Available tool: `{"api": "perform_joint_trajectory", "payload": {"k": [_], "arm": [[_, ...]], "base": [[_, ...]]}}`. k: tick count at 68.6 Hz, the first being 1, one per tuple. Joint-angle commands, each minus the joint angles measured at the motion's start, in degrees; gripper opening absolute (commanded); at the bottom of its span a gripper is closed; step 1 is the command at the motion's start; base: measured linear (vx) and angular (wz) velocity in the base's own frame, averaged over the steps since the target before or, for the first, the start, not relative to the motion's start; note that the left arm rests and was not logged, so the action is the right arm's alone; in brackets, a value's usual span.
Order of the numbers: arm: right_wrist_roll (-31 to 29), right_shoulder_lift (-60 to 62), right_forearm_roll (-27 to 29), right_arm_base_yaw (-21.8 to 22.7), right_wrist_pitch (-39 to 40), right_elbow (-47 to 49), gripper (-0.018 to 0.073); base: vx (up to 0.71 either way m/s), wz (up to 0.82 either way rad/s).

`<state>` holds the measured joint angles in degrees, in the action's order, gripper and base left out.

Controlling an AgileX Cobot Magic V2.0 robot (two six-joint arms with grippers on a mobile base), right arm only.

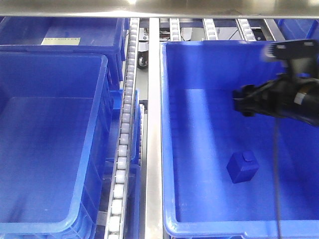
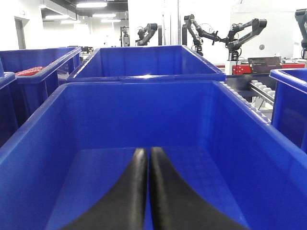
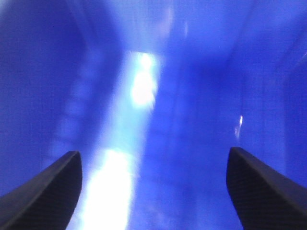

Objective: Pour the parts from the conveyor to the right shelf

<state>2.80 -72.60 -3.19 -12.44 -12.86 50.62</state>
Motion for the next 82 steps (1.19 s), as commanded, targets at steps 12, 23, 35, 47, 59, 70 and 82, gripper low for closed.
{"api": "perform_joint_trajectory", "payload": {"k": [12,23,35,47,59,70,82], "arm": [[-0.5,18.5,-0.7,0.0,7.1,-9.4,0.0581],[-0.7,31.2,-0.7,0.0,7.6,-17.8,0.0581],[-0.7,46.8,-0.5,0.0,7.2,-26.0,0.0581],[-0.7,56.6,-0.6,0.0,6.9,-30.5,0.0581],[-0.7,59.4,-0.6,0.1,6.6,-31.6,0.0581],[-0.7,59.4,-0.6,0.1,6.6,-31.6,0.0581],[-0.7,59.3,-0.7,0.1,5.8,-31.6,0.0516]], "base": [[0.0,0.0],[0.0,0.0],[0.0,0.0],[0.0,0.0],[0.0,0.0],[0.0,0.0],[0.0,0.0]]}}
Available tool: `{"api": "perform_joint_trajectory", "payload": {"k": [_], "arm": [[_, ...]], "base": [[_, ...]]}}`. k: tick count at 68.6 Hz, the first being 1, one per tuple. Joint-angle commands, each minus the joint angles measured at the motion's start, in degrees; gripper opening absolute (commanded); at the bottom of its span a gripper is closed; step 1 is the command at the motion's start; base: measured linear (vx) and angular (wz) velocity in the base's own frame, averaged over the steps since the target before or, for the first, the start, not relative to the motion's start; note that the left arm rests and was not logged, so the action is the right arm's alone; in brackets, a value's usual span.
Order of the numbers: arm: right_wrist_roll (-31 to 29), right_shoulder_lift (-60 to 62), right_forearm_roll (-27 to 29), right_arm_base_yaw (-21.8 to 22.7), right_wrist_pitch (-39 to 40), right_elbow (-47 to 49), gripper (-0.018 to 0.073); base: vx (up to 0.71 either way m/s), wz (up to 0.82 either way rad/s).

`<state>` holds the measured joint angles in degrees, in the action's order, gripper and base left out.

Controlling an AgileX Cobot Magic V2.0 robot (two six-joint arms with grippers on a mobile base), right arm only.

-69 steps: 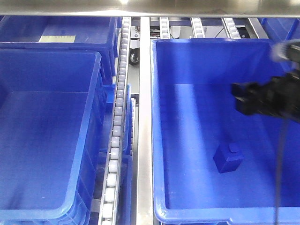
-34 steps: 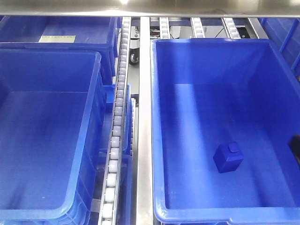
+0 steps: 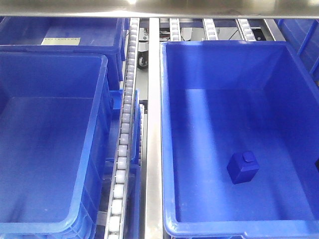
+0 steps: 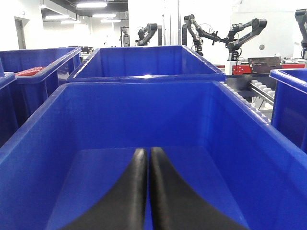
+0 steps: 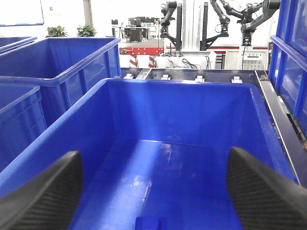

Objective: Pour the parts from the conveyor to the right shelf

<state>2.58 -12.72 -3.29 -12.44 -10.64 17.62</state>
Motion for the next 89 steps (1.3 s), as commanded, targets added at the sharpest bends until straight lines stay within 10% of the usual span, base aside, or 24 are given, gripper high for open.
{"api": "perform_joint_trajectory", "payload": {"k": [1,22,89], "arm": [[-0.5,-0.5,-0.6,0.1,3.5,1.4,0.0503],[-0.3,-0.5,-0.6,0.1,3.7,1.4,-0.0018],[-0.2,-0.5,-6.7,1.1,0.7,1.1,-0.0009]], "base": [[0.0,0.0],[0.0,0.0],[0.0,0.0]]}}
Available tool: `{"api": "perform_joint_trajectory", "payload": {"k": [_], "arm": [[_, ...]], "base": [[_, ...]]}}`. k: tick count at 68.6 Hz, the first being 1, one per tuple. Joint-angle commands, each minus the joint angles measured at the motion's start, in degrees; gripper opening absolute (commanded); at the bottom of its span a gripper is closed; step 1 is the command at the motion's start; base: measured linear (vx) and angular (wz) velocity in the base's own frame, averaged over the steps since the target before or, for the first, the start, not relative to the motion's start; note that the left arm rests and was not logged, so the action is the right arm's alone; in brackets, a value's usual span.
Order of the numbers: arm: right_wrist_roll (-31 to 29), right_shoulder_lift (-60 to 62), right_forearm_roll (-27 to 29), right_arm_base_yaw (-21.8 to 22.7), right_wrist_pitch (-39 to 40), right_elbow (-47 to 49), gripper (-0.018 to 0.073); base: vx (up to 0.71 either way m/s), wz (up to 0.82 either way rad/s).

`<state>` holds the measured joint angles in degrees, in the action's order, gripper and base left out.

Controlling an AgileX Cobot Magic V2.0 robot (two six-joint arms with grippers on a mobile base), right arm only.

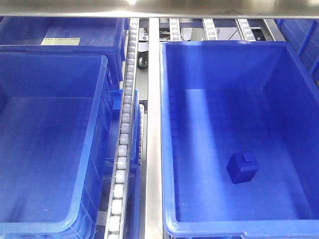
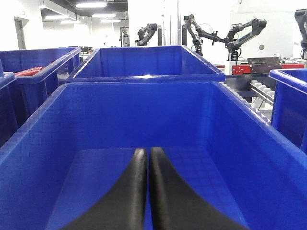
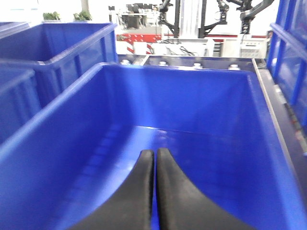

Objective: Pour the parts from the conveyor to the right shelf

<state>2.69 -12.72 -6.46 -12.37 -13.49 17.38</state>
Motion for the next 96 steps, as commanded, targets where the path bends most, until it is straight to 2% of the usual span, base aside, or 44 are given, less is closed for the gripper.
{"api": "perform_joint_trajectory", "payload": {"k": [1,13,18,30,42,53,70,79,87,96], "arm": [[-0.3,-0.5,-3.6,1.5,3.5,1.4,-0.0009],[0.7,0.4,-3.4,9.8,5.6,-1.4,-0.0009],[1.6,2.9,-3.4,11.6,7.9,-4.2,-0.0009],[1.6,11.2,-2.7,11.4,14.1,-11.6,-0.0009],[2.9,14.3,1.4,11.4,17.7,-17.8,-0.0009],[9.9,14.3,0.6,11.4,17.3,-19.2,-0.0009],[11.2,14.3,-2.4,11.4,17.3,-19.2,-0.0009],[9.8,14.3,-2.4,11.4,17.3,-19.2,-0.0009],[4.8,14.3,-1.7,11.4,17.4,-19.2,-0.0009],[-1.2,14.3,2.9,11.4,17.6,-19.2,-0.0009]], "base": [[0.0,0.0],[0.0,0.0],[0.0,0.0],[0.0,0.0],[0.0,0.0],[0.0,0.0],[0.0,0.0],[0.0,0.0],[0.0,0.0],[0.0,0.0]]}}
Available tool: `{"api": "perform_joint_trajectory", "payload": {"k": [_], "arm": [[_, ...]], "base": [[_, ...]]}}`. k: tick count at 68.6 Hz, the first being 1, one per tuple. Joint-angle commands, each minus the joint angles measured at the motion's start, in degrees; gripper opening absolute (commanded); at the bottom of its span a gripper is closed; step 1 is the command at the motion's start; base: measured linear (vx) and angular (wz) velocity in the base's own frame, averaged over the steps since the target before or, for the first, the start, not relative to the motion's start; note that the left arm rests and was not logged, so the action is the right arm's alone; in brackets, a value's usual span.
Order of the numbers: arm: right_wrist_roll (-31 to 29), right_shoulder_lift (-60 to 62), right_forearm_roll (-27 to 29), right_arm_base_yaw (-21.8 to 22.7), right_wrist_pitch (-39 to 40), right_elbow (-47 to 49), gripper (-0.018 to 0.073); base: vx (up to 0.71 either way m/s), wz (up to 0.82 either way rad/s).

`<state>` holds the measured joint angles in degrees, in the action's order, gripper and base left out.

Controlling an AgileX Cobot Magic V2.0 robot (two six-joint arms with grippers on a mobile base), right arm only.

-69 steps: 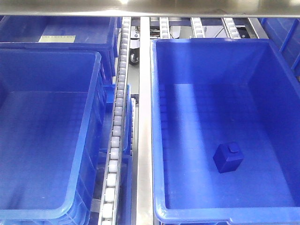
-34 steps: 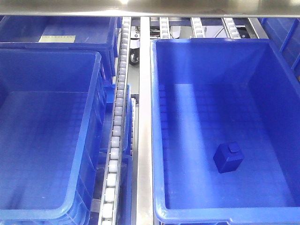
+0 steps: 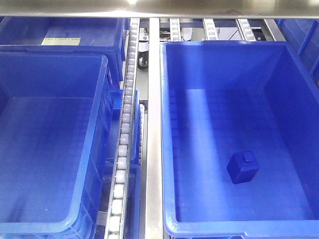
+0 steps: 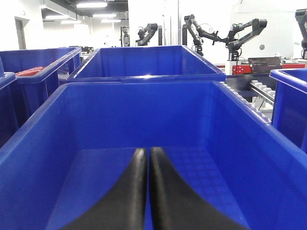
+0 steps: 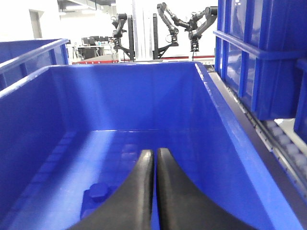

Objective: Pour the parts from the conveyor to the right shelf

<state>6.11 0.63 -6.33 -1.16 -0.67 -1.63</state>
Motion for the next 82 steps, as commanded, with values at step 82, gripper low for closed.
{"api": "perform_joint_trajectory", "payload": {"k": [82], "arm": [[-7.5,1.0,5.2,0.2,4.7,-0.2,-0.0009]], "base": [[0.0,0.0]]}}
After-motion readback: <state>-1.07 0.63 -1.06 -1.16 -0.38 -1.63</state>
